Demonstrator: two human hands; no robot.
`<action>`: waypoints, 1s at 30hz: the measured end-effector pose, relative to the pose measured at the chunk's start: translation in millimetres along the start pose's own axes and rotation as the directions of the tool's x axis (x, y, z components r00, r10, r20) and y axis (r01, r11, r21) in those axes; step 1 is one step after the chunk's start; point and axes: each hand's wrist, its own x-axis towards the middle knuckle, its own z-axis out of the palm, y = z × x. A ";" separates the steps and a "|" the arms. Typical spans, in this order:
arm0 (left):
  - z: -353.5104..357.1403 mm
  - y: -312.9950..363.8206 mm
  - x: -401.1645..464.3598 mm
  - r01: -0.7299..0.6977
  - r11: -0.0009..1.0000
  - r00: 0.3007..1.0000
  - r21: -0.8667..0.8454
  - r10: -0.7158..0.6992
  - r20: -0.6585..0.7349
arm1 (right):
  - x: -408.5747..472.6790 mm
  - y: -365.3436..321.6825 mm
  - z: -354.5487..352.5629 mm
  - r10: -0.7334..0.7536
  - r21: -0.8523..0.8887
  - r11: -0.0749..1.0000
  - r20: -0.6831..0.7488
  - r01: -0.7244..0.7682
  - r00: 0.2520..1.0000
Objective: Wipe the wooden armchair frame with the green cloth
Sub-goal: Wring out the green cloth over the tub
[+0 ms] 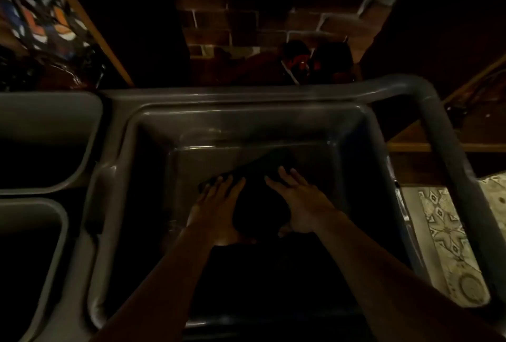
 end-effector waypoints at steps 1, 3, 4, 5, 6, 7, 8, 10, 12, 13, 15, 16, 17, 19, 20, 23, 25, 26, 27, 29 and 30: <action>3.2 0.9 -0.4 -0.021 1.000 1.000 0.017 0.020 0.023 | 1.2 -0.1 3.4 0.002 -0.002 1.000 0.010 -0.002 1.000; 12.3 2.1 -2.2 -0.037 0.998 0.999 0.046 0.036 0.026 | 0.9 0.5 11.1 0.015 -0.038 0.999 -0.009 -0.015 1.000; 17.8 2.7 -3.0 -0.036 0.998 0.999 0.047 0.036 0.003 | 1.5 1.3 16.4 0.019 -0.066 0.998 -0.041 -0.021 0.999; 19.6 4.7 -3.7 -0.025 0.999 1.000 0.037 0.025 -0.008 | 1.9 1.4 19.4 0.016 -0.081 0.997 -0.069 -0.022 0.997; 21.0 6.9 -5.0 -0.016 0.999 1.000 0.040 0.017 -0.015 | 1.9 0.9 22.4 0.011 -0.094 0.995 -0.099 -0.020 0.995; 21.2 9.2 -6.8 -0.006 0.999 1.000 0.050 0.007 -0.024 | 0.9 0.1 24.2 0.007 -0.097 0.995 -0.126 -0.019 0.992; 20.9 10.9 -8.3 -0.002 0.997 0.999 0.073 0.005 -0.040 | 0.0 -1.1 25.4 0.004 -0.095 0.995 -0.159 -0.019 0.987; 19.6 16.2 -10.9 0.002 0.995 0.998 0.095 0.004 -0.057 | -3.8 -3.8 27.7 0.001 -0.074 0.997 -0.210 -0.017 0.978; 17.1 22.1 -12.7 0.012 0.996 0.998 0.086 -0.007 -0.065 | -8.3 -8.3 28.6 0.003 -0.090 0.996 -0.250 -0.027 0.968; 14.8 24.6 -14.0 0.025 0.997 0.997 0.078 -0.019 -0.078 | -11.1 -10.6 28.4 0.008 -0.107 0.994 -0.258 -0.037 0.966; 8.7 28.6 -18.6 0.032 0.995 0.993 0.093 -0.021 -0.119 | -17.4 -14.9 27.7 0.011 -0.124 0.991 -0.266 -0.046 0.964; 4.3 29.7 -21.6 0.025 0.994 0.990 0.108 -0.010 -0.139 | -21.3 -16.0 26.1 0.009 -0.127 0.991 -0.280 -0.046 0.960; -0.6 29.6 -24.7 0.018 0.993 0.988 0.113 -0.001 -0.152 | -25.2 -16.3 22.8 0.009 -0.133 0.990 -0.295 -0.050 0.955; -13.3 27.6 -30.5 0.008 0.995 0.985 0.102 0.009 -0.174 | -33.5 -15.6 11.2 0.014 -0.139 0.988 -0.331 -0.063 0.944; -20.5 26.2 -34.0 0.007 0.995 0.983 0.096 0.011 -0.182 | -38.4 -15.7 4.2 0.021 -0.128 0.989 -0.340 -0.068 0.940; -45.1 26.6 -44.9 0.029 0.993 0.976 0.118 -0.003 -0.218 | -55.4 -19.7 -17.9 0.034 -0.109 0.991 -0.388 -0.083 0.921; -62.0 29.2 -50.0 0.045 0.992 0.969 0.117 -0.015 -0.245 | -67.2 -22.5 -31.5 0.035 -0.108 0.990 -0.443 -0.092 0.896; -71.4 31.3 -53.3 0.049 0.991 0.966 0.123 -0.016 -0.259 | -74.2 -24.1 -39.2 0.037 -0.105 0.990 -0.462 -0.096 0.886; -81.7 33.5 -57.0 0.049 0.990 0.960 0.132 -0.010 -0.278 | -81.5 -26.0 -48.5 0.036 -0.098 0.991 -0.477 -0.094 0.878; -105.5 38.3 -64.3 0.036 0.988 0.942 0.151 0.016 -0.334 | -96.4 -29.8 -72.5 0.027 -0.094 0.992 -0.498 -0.085 0.867; -119.3 41.5 -68.1 0.024 0.988 0.929 0.154 0.035 -0.369 | -103.9 -31.2 -86.4 0.019 -0.099 0.992 -0.513 -0.081 0.858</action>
